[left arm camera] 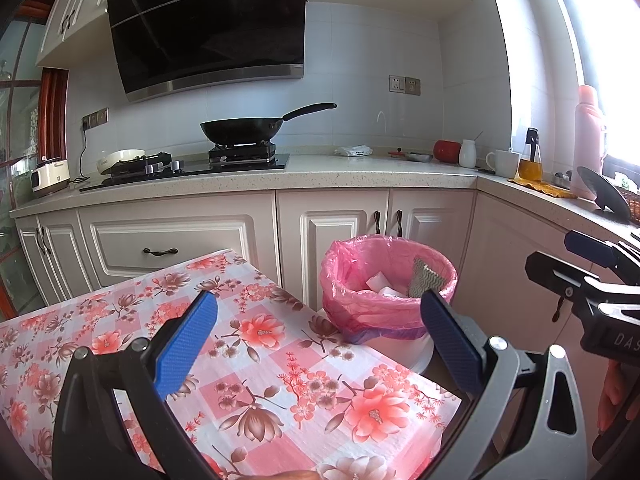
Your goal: Collect trash
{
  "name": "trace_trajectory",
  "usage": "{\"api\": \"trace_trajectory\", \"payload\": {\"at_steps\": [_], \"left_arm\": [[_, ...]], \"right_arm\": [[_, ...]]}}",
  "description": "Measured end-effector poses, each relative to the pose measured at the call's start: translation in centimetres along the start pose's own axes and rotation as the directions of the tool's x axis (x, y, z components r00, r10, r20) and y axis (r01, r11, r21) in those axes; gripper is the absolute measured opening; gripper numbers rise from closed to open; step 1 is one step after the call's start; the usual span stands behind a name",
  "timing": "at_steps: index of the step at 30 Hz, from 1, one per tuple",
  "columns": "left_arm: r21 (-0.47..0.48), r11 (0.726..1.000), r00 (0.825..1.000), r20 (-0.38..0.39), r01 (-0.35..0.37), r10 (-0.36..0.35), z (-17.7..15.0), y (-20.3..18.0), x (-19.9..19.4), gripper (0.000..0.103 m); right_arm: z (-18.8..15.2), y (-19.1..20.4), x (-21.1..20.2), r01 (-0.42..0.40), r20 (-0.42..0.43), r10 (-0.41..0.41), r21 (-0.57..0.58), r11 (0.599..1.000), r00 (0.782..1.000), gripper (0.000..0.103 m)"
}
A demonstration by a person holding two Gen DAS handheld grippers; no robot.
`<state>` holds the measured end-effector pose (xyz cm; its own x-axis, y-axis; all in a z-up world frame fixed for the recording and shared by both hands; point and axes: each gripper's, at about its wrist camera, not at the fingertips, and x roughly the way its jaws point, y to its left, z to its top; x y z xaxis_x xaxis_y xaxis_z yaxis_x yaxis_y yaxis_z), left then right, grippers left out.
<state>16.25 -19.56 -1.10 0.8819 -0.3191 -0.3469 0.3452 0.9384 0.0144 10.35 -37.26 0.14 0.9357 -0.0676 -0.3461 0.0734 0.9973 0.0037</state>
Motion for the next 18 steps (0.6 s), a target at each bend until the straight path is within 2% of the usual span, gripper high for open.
{"api": "trace_trajectory", "payload": {"at_steps": [18], "left_arm": [[0.005,1.000,1.000,0.009,0.010,-0.010,0.08,-0.38,-0.04,0.098]], "right_arm": [[-0.05,-0.07,-0.08,-0.002,0.004,0.002,0.005,1.000,1.000,0.084]]}}
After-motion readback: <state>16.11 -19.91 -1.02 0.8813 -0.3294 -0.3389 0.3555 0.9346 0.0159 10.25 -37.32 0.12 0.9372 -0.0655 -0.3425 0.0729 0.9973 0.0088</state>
